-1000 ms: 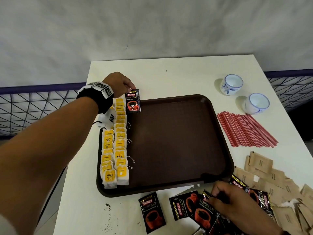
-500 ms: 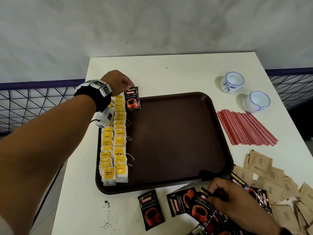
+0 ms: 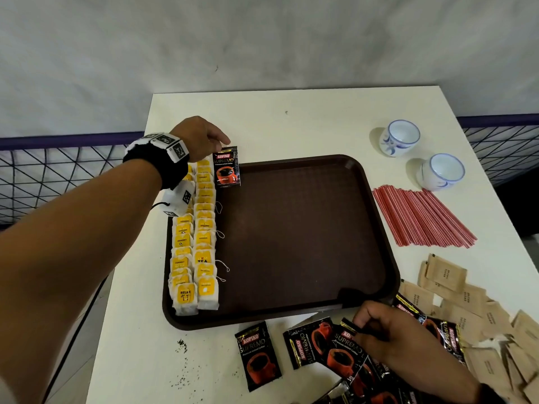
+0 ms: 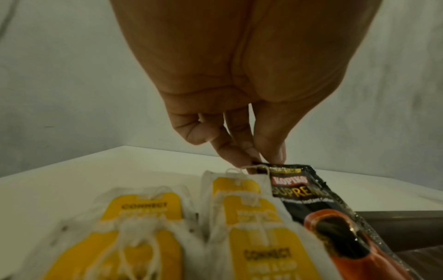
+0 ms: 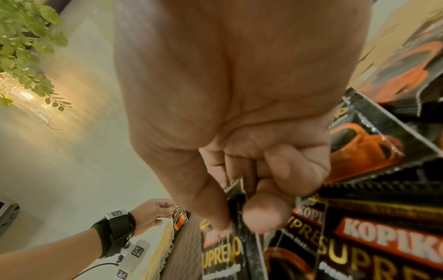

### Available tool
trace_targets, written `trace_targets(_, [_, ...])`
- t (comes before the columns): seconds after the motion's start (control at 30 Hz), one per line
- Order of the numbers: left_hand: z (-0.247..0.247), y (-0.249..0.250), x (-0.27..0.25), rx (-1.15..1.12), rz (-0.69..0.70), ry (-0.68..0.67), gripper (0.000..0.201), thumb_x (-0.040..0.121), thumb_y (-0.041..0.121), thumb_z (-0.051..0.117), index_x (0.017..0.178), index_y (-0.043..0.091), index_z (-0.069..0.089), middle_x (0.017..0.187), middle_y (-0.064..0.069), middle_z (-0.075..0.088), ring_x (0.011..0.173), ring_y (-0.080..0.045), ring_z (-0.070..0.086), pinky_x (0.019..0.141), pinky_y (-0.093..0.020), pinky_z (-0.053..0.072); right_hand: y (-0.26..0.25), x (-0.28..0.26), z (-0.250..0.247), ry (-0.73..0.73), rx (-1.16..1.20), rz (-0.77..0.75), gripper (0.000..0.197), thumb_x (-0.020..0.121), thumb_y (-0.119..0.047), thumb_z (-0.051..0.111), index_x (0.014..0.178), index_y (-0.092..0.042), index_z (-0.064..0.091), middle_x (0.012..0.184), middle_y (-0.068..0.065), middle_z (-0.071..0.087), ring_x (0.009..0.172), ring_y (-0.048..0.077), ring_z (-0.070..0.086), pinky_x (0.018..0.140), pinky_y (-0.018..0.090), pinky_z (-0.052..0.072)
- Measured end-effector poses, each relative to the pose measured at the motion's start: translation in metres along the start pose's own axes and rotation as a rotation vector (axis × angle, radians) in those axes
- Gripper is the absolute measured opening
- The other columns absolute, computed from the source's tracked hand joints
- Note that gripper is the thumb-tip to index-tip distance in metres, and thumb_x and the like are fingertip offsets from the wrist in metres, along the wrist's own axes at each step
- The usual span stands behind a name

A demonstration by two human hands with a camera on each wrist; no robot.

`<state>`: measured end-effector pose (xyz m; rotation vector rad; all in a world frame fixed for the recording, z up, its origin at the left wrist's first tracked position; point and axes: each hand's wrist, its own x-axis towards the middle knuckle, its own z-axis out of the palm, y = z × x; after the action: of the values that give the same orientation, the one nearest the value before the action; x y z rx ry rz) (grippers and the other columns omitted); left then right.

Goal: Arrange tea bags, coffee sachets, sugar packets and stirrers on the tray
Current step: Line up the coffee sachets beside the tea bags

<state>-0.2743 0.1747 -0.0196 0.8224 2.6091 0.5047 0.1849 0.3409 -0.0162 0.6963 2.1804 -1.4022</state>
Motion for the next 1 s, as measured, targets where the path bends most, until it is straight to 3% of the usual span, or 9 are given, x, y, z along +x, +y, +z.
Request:
trace_targets(0.17, [-0.007, 0.004, -0.008, 0.036, 0.032, 0.080, 0.022, 0.092, 0.022, 0.062, 0.112, 0.025, 0.071, 0.117, 0.000, 0.068, 0.105, -0.017, 0.059, 0.094, -0.029, 0.041, -0.001, -0.002, -0.001, -0.004, 0.003, -0.014, 0.017, 0.089, -0.019, 0.073, 0.086, -0.032, 0.063, 0.066, -0.001, 0.062, 0.057, 0.007, 0.050, 0.057, 0.026, 0.042])
trace_targets(0.3, [-0.004, 0.045, -0.040, -0.029, 0.181, 0.137, 0.020, 0.088, 0.025, 0.066, 0.108, 0.026, 0.071, 0.100, 0.011, 0.066, 0.078, -0.007, 0.055, 0.083, -0.023, 0.041, -0.009, -0.004, -0.003, -0.011, 0.006, -0.051, 0.016, 0.092, -0.018, 0.068, 0.086, -0.032, 0.062, 0.076, 0.002, 0.070, 0.060, 0.008, 0.053, 0.060, 0.027, 0.043])
trace_targets(0.37, [0.009, 0.075, -0.071, -0.108, 0.299, 0.009, 0.018, 0.086, 0.023, 0.069, 0.104, 0.026, 0.072, 0.088, 0.014, 0.066, 0.070, 0.001, 0.057, 0.078, -0.020, 0.045, -0.016, -0.003, -0.004, -0.002, -0.007, -0.078, 0.021, 0.092, -0.016, 0.068, 0.086, -0.034, 0.061, 0.078, -0.003, 0.072, 0.060, 0.005, 0.054, 0.061, 0.026, 0.044])
trace_targets(0.47, [0.042, 0.111, -0.121, -0.152, 0.476, -0.313, 0.020, 0.086, 0.024, 0.071, 0.106, 0.026, 0.072, 0.084, 0.013, 0.070, 0.066, 0.006, 0.059, 0.068, -0.007, 0.042, -0.023, -0.002, -0.004, 0.006, -0.016, -0.099, 0.021, 0.092, -0.015, 0.068, 0.087, -0.034, 0.061, 0.080, -0.006, 0.073, 0.063, 0.029, 0.060, 0.060, 0.039, 0.050])
trace_targets(0.5, [0.052, 0.119, -0.134, -0.171, 0.494, -0.436, 0.023, 0.087, 0.024, 0.071, 0.110, 0.026, 0.072, 0.089, 0.012, 0.072, 0.067, 0.004, 0.060, 0.066, -0.007, 0.042, -0.026, 0.000, -0.004, 0.011, -0.013, -0.114, 0.021, 0.092, -0.014, 0.069, 0.086, -0.033, 0.061, 0.081, -0.006, 0.074, 0.065, 0.029, 0.062, 0.063, 0.042, 0.052])
trace_targets(0.6, [0.081, 0.134, -0.161, -0.202, 0.471, -0.717, 0.030, 0.088, 0.026, 0.071, 0.117, 0.026, 0.069, 0.097, 0.010, 0.073, 0.067, 0.005, 0.061, 0.063, -0.005, 0.042, -0.031, 0.001, -0.005, 0.026, 0.001, -0.142, 0.024, 0.091, -0.009, 0.069, 0.085, -0.032, 0.062, 0.082, -0.006, 0.075, 0.070, 0.010, 0.067, 0.071, 0.038, 0.053])
trace_targets(0.77, [0.102, 0.138, -0.177, -0.193, 0.435, -0.839, 0.030, 0.088, 0.023, 0.071, 0.118, 0.025, 0.069, 0.092, 0.011, 0.074, 0.067, 0.012, 0.061, 0.058, 0.000, 0.037, -0.038, -0.002, -0.009, 0.043, 0.020, -0.159, 0.018, 0.092, -0.010, 0.068, 0.086, -0.026, 0.064, 0.082, -0.003, 0.075, 0.075, 0.030, 0.069, 0.070, 0.047, 0.054])
trace_targets(0.9, [0.099, 0.136, -0.182, -0.281, 0.394, -0.870, 0.024, 0.085, 0.024, 0.074, 0.109, 0.023, 0.071, 0.088, 0.006, 0.075, 0.077, -0.005, 0.069, 0.071, -0.017, 0.052, -0.038, -0.002, -0.010, 0.076, 0.042, -0.177, 0.015, 0.091, -0.007, 0.067, 0.087, -0.021, 0.065, 0.080, -0.002, 0.074, 0.065, 0.011, 0.065, 0.066, 0.032, 0.051])
trace_targets(1.0, [0.097, 0.136, -0.188, -0.332, 0.376, -0.854, 0.019, 0.084, 0.022, 0.076, 0.102, 0.022, 0.072, 0.085, 0.003, 0.074, 0.076, -0.012, 0.069, 0.073, -0.028, 0.054, -0.040, -0.001, -0.009, 0.102, 0.050, -0.204, 0.016, 0.091, -0.006, 0.067, 0.085, -0.021, 0.065, 0.074, -0.002, 0.072, 0.057, 0.000, 0.057, 0.059, 0.017, 0.043])
